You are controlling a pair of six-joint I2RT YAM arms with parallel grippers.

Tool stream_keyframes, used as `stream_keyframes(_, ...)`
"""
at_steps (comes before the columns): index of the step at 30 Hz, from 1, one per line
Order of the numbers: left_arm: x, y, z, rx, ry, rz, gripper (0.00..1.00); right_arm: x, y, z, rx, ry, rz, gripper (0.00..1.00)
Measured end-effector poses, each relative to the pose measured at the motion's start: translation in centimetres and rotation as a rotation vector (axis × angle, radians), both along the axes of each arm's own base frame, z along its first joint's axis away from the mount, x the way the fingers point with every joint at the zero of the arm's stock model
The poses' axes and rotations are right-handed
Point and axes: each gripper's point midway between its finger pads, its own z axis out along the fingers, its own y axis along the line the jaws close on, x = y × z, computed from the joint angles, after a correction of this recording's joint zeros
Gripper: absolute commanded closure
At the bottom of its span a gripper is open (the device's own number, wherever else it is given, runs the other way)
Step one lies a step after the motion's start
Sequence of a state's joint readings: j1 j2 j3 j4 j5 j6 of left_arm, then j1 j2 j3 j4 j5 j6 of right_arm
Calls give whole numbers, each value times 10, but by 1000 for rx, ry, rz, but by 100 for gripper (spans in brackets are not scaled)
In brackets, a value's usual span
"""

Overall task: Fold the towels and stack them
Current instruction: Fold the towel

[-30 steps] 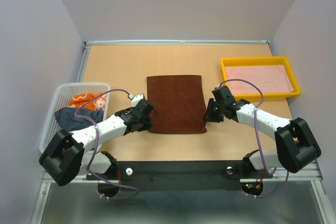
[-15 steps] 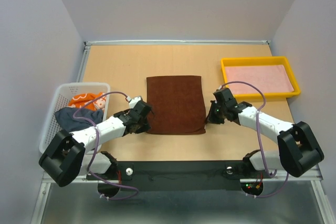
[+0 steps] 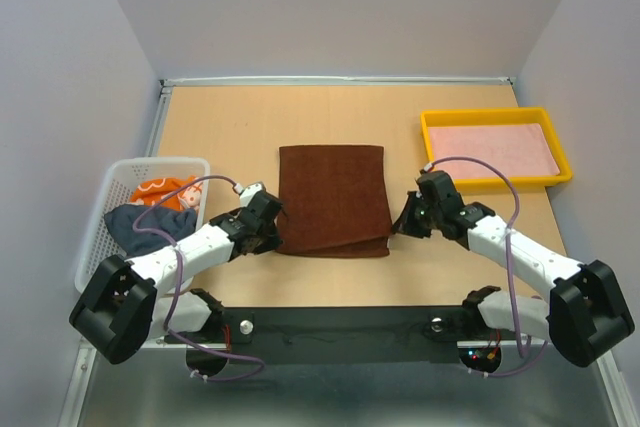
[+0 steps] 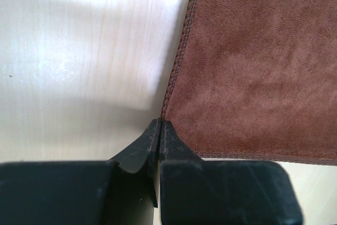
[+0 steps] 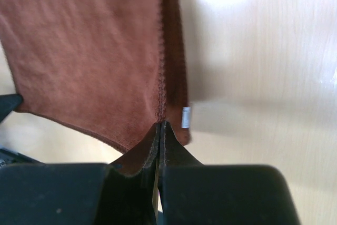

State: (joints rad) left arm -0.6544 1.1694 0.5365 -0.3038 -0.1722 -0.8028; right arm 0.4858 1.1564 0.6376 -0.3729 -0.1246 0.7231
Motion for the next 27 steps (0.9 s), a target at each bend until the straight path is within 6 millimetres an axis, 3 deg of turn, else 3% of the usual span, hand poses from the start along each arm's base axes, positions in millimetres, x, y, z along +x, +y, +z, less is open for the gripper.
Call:
stream_keyframes(2, -1, 1, -1, 2, 4, 4, 100, -11, -3, -12, 4, 32, -5, 98)
stream_keyframes(6, -1, 3, -4, -3, 19, 14, 100, -48, -21, -55, -48, 162, -20, 93)
stream_keyframes(12, -3, 4, -8, -7, 31, 18, 99, -56, -20, -58, -35, 182, -4, 71)
stream_keyframes(15, -4, 4, -8, -7, 33, 21, 94, -57, -20, -54, -30, 172, 7, 61)
stream_keyframes(17, -4, 4, -7, -10, 31, 21, 80, -56, -20, -49, -31, 158, 13, 57)
stream_keyframes(18, -4, 4, -6, -13, 28, 20, 68, -54, -20, -41, -30, 140, 19, 55)
stream_keyframes(23, -5, 6, 3, -26, 7, 24, 42, -26, -14, -2, -30, 13, 32, 55)
stream_keyframes(25, -6, 8, 8, -24, -1, 26, 34, -14, -14, 10, -45, -37, 30, 55)
stream_keyframes(27, -5, 9, 17, -20, -18, 20, 33, -3, -16, 18, -79, -72, 29, 59)
